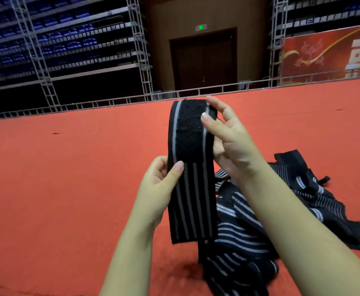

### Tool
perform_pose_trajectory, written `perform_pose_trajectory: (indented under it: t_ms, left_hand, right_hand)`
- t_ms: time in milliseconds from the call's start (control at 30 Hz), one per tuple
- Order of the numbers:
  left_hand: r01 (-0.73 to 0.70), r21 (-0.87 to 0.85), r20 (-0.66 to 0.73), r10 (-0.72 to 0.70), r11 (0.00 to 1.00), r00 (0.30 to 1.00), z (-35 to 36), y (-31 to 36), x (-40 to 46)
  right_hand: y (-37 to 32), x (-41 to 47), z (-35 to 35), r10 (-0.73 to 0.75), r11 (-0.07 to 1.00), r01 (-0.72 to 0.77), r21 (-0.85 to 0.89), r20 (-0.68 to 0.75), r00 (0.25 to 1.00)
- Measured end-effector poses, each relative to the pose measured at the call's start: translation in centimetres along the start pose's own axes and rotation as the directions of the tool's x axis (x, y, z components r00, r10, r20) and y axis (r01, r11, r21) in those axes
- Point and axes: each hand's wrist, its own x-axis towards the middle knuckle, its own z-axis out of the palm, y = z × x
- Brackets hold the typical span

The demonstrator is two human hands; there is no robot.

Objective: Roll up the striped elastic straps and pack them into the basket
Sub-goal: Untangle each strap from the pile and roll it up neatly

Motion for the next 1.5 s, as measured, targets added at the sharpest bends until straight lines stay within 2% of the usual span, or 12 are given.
perform_pose_trajectory:
  t_ms: [133, 233, 367, 433, 633, 867, 967, 1100, 1233, 1300, 1367, 1500]
  left_hand:
    - [-0.008, -0.017, -0.048, 0.007, 1.000, 0.999, 0.1, 0.2, 0.9]
    - [0.007, -0.037, -0.022, -0.008, 0.999, 1.000, 0.3, 0.5, 1.6]
    - [0.080, 0.008, 0.094, -0.081, 0.997, 0.992, 0.7, -1.0, 1.4]
    - [0.098, 0.070, 0.137, -0.107, 0.993, 0.985, 0.2, -2.4, 0.7]
    - [0.359, 0.212, 0.189, -0.398, 0.909, 0.897, -1.6, -6.0, -2.8]
    - [0.381, 0.138, 0.165, -0.401, 0.914, 0.901, -2.1, -6.2, -2.9]
    - [0.404, 0.021, 0.153, -0.402, 0.914, 0.902, -1.9, -6.5, -2.7]
    - [0.518, -0.270, 0.128, -0.503, 0.811, 0.855, -1.6, -5.3, -0.5]
    - [0.466, -0.311, 0.041, -0.478, 0.828, 0.877, -0.4, -3.8, 1.3]
    - [0.421, -0.347, -0.017, -0.455, 0.838, 0.890, 0.1, -3.6, 1.4]
    - [0.372, -0.294, -0.044, -0.401, 0.880, 0.915, 0.1, -3.8, 1.4]
    - [0.296, -0.175, 0.002, -0.301, 0.939, 0.954, 0.2, -4.1, 0.2]
  right_hand:
    - [1.9, -0.5, -1.3, -0.014, 0.944, 0.065, -0.322, 0.157, 0.988]
    - [3.1, -1.3, -1.5, 0.003, 0.907, 0.073, -0.414, 0.180, 0.984]
    - [3.9, -1.1, -1.1, -0.107, 0.907, 0.093, -0.411, -0.012, 0.994]
    - [4.2, -0.7, -1.2, -0.101, 0.933, 0.061, -0.356, -0.096, 0.990]
    - [3.7, 1.9, -3.4, -0.155, 0.934, 0.032, -0.357, -0.320, 0.935]
    - [4.8, 2.0, -5.1, -0.105, 0.908, -0.062, -0.415, -0.367, 0.924]
    - [4.3, 0.6, -5.5, -0.042, 0.922, -0.081, -0.378, -0.306, 0.951]
    - [4.8, -2.7, -4.8, 0.013, 0.909, -0.059, -0.412, -0.114, 0.993]
    - [5.8, -6.9, -4.5, 0.195, 0.915, -0.136, -0.379, 0.122, 0.973]
    - [6.4, -8.4, -4.6, 0.262, 0.893, -0.174, -0.416, 0.163, 0.951]
    - [7.0, -9.1, -4.8, 0.264, 0.893, -0.208, -0.398, 0.090, 0.960]
    - [7.1, -8.7, -4.8, 0.126, 0.937, -0.208, -0.281, -0.285, 0.950]
